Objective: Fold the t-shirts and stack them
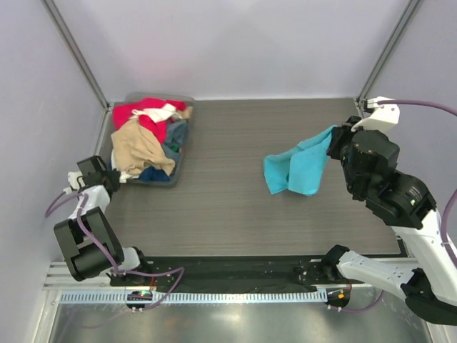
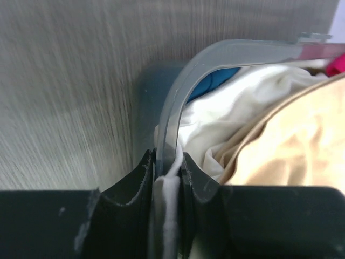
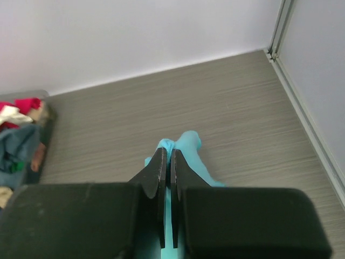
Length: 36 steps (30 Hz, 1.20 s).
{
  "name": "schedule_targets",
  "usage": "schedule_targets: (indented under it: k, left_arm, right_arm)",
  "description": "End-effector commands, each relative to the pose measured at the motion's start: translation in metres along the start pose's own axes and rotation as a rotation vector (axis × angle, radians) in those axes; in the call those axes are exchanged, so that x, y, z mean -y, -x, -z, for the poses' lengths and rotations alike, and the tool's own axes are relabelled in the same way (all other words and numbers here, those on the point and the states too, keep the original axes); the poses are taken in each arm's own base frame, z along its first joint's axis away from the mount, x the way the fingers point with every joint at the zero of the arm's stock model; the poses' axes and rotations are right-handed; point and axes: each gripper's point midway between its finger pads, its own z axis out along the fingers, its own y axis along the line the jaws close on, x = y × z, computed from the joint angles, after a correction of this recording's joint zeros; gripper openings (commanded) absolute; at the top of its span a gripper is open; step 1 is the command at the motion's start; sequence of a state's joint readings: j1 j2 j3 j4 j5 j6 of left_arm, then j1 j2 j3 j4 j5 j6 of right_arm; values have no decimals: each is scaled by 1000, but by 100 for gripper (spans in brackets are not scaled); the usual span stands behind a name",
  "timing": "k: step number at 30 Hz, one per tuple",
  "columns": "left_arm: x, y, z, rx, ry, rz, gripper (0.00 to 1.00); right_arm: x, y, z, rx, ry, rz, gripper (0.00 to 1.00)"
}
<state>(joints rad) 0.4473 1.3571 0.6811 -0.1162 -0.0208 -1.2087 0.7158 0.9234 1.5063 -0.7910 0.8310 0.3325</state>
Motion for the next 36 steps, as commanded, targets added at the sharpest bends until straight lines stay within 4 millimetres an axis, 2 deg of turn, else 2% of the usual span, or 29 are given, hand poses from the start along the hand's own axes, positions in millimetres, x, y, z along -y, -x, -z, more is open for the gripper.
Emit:
schedule_targets:
  k: [1,4,5,6,8,12,13,14,15,16,17,18,20,21,22,23,24,25,26,27,28,29,30,31,32,33,34,35,36]
  left_arm:
    - [4,71,0,284,-54,337,0]
    - [40,89,-9,290,-107,305,0]
    - [34,85,-27,267,-53,283,0]
    - [48,91,-29,265,-69,292,0]
    - [51,95,-46,278,-89,339,0]
    - [83,107,-68,256,-97,273,0]
    - [92,101,-71,231,-111,258,0]
    - [97,97,-76,199,-119,251,4]
    - [110,96,-80,162,-137,231,14]
    - [116,83,-78,68,-156,215,27]
    - [110,76,-75,29,-119,205,58]
    - [119,75,-60,16,-151,176,66]
    - [106,63,-45,-11,-151,162,86]
    - [106,62,-33,-7,-163,149,90]
    - [111,63,-8,12,-202,106,93]
    - [93,57,0,18,-169,90,99]
    - [86,53,10,17,-165,67,100]
    - [78,51,20,25,-150,42,100]
    - [68,48,42,42,-156,2,100]
    - [63,46,53,52,-165,-21,100]
    - [59,46,66,72,-178,-36,100]
    - [50,42,86,92,-195,-69,100]
    - [50,44,99,123,-224,-89,100]
    - [49,45,110,142,-238,-103,100]
    - [49,46,134,177,-283,-148,100]
    - [52,50,147,211,-304,-172,100]
    - [50,49,158,221,-310,-195,100]
    - [52,51,169,244,-336,-213,100]
    - [61,55,191,287,-387,-251,100]
  right_arm:
    - [-13,7,-2,25,47,-52,1]
    - [-22,-5,-6,-10,81,-28,1]
    - [-23,-9,-7,-19,83,-20,1]
    - [-25,-14,-10,-30,81,-9,1]
    - [-30,-22,-13,-49,93,4,1]
    - [-37,-38,-17,-88,117,18,1]
    - [-37,-44,-19,-99,115,28,1]
    - [-37,-48,-20,-105,111,35,1]
    - [-36,-51,-21,-109,105,40,1]
    - [-33,-56,-23,-114,86,54,1]
    - [-30,-57,-24,-111,73,61,1]
    - [-24,-57,-25,-101,43,67,1]
    - [-19,-60,-27,-98,16,76,1]
    - [-22,-63,-28,-102,23,72,1]
    - [-26,-66,-30,-108,37,68,1]
    - [-35,-73,-35,-132,58,76,1]
    - [-44,-78,-39,-149,85,78,1]
    - [-68,-81,-39,-177,188,70,1]
    - [-84,-88,-42,-205,247,85,1]
    - [-108,-105,-51,-264,318,125,1]
    - [-156,-106,-35,-312,586,163,1]
    - [-177,-107,-30,-335,691,182,1]
    - [-201,-121,-34,-390,762,206,1]
    - [-216,-84,-27,-334,819,186,1]
    - [-229,-67,-19,-304,888,199,1]
    - [-240,-55,-20,-280,923,211,1]
    - [-249,-5,-2,-171,995,184,1]
    - [-250,18,4,-109,1013,189,1]
    - [-249,40,11,-53,1021,176,1]
